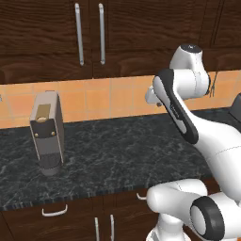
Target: Take a straw from the drawer in front and place it inside the glass cup on the dining counter.
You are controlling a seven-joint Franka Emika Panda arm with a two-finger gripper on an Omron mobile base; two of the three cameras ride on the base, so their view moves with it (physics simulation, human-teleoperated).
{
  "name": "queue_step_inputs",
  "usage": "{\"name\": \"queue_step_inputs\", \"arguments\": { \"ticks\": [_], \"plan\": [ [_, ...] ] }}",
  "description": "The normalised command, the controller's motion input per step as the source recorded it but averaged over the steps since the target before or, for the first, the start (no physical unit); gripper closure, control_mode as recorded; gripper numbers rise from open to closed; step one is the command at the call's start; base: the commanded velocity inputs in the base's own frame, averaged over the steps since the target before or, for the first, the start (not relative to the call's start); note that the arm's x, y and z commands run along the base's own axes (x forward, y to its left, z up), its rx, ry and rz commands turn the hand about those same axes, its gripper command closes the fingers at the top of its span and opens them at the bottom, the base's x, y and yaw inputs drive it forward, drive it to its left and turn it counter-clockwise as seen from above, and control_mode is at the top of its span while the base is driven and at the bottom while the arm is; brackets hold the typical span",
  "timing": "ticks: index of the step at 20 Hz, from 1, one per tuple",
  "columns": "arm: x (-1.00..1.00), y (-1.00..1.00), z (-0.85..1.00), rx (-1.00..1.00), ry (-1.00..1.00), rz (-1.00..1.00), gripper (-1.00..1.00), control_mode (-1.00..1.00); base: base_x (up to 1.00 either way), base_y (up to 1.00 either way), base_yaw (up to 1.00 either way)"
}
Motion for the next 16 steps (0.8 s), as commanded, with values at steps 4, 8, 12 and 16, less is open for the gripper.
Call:
{"name": "queue_step_inputs", "arguments": {
  "ticks": [4, 8, 12, 16],
  "plan": [
    [0.0, 0.0, 0.0, 0.0, 0.0, 0.0, -1.0, 1.0, 0.0, 0.0, 0.0],
    [0.0, 0.0, 0.0, 0.0, 0.0, 0.0, -1.0, 1.0, -0.66, 0.03, -0.01],
    [0.0, 0.0, 0.0, 0.0, 0.0, 0.0, -1.0, 1.0, -0.74, -0.15, 0.0],
    [0.0, 0.0, 0.0, 0.0, 0.0, 0.0, -1.0, 1.0, -0.15, -0.5, 0.28]
  ]
}}
